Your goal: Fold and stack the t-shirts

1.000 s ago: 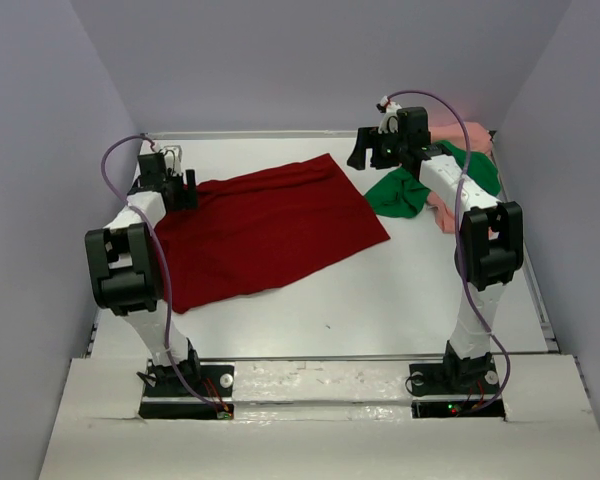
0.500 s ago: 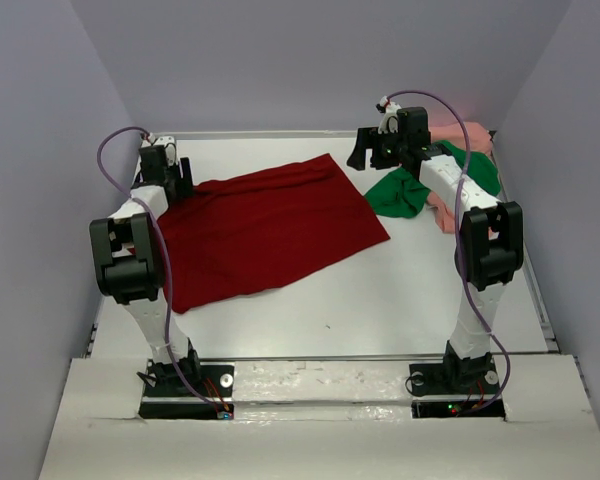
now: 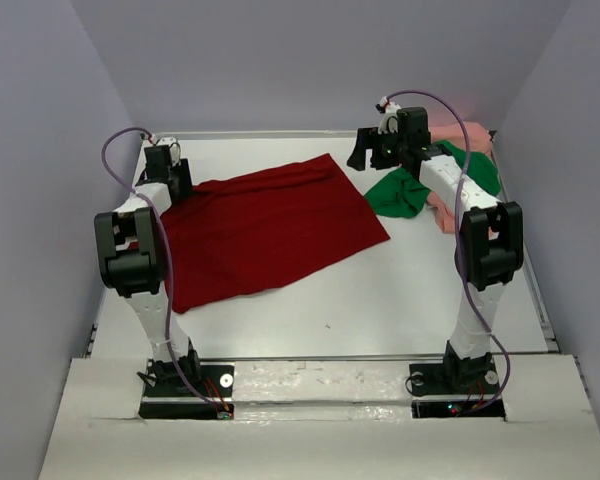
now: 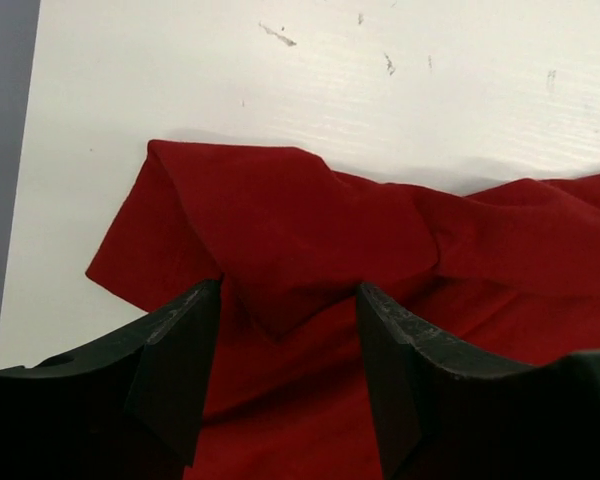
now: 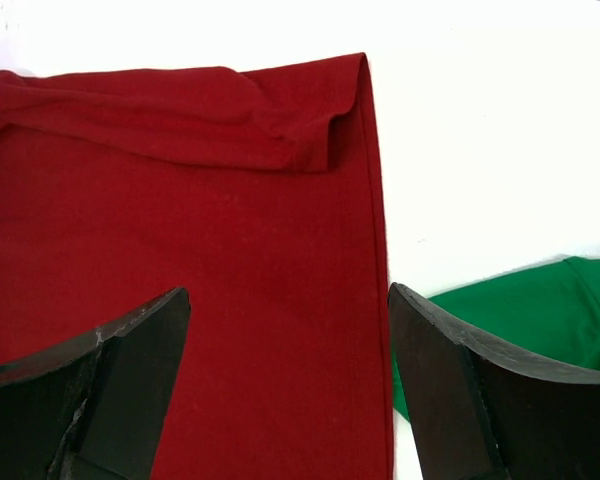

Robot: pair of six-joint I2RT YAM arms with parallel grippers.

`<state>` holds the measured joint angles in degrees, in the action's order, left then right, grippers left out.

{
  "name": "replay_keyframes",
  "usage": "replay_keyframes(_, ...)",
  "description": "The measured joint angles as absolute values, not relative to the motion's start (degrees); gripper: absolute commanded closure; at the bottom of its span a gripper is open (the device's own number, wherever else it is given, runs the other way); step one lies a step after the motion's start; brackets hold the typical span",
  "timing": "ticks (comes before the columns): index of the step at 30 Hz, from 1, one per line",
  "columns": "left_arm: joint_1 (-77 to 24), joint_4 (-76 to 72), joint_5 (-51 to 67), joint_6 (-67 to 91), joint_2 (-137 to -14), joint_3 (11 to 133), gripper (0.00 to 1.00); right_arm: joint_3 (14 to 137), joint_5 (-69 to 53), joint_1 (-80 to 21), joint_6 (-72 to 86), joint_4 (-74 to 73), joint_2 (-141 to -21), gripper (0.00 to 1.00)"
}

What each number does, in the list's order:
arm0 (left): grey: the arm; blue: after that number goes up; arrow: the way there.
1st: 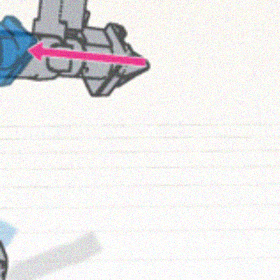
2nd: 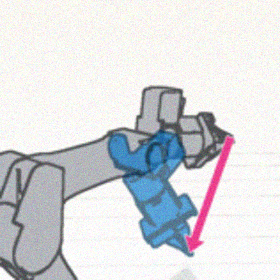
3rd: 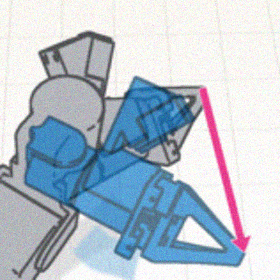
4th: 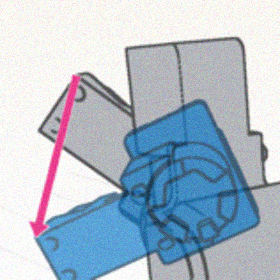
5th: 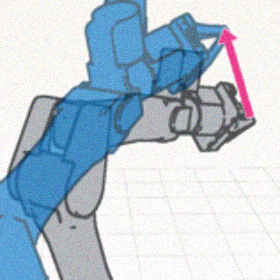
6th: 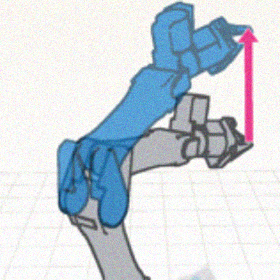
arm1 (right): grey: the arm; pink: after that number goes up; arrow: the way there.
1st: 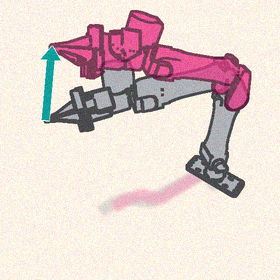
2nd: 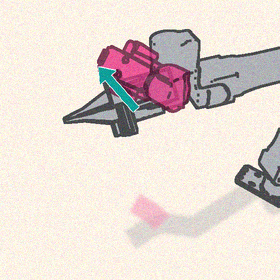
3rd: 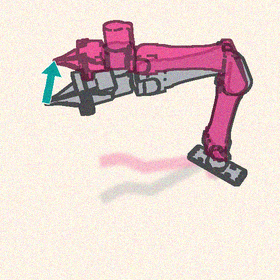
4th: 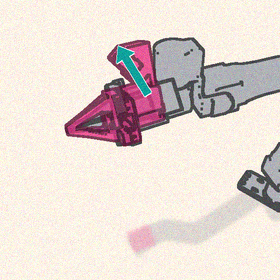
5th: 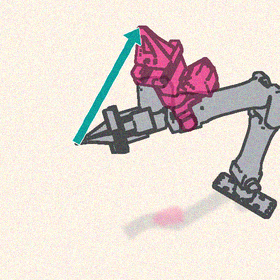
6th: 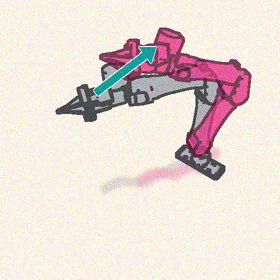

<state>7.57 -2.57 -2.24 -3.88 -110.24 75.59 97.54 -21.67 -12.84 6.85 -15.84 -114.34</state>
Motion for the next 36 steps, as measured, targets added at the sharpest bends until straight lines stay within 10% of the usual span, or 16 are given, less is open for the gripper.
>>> replay_keyframes(9, 7.57, -0.49, -4.25, -2.72, -112.66, 76.55, 0.35, 97.51, -21.67, -12.84, 6.37, -15.84, -114.34, 0.15)
replay_keyframes(24, 7.51, -0.6, -7.2, -1.5, -112.79, 76.97, 1.0, 96.9, -21.71, -12.82, 6.22, -15.84, -114.32, 0.15)
replay_keyframes(36, 7.44, -1.15, -8.1, -1.48, -113.45, 76.97, 1.0, 101.95, -25.87, -12.82, 6.76, -16.23, -120.73, 0.21)
